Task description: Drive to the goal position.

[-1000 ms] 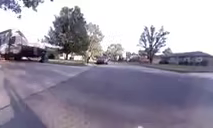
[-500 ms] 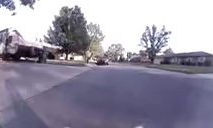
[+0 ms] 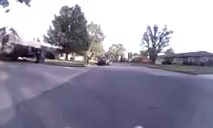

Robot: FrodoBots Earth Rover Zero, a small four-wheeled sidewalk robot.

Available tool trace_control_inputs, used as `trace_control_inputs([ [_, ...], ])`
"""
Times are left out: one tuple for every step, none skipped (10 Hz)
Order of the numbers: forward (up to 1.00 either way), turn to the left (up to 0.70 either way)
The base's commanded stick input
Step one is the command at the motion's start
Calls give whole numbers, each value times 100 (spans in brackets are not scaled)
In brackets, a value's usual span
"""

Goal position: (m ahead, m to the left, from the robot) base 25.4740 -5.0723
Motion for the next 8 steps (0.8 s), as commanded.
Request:
trace_control_inputs([
  [100, 0],
  [100, 0],
  [100, 0],
  [100, 0],
  [100, 0],
  [100, 0],
  [100, -7],
  [100, -17],
])
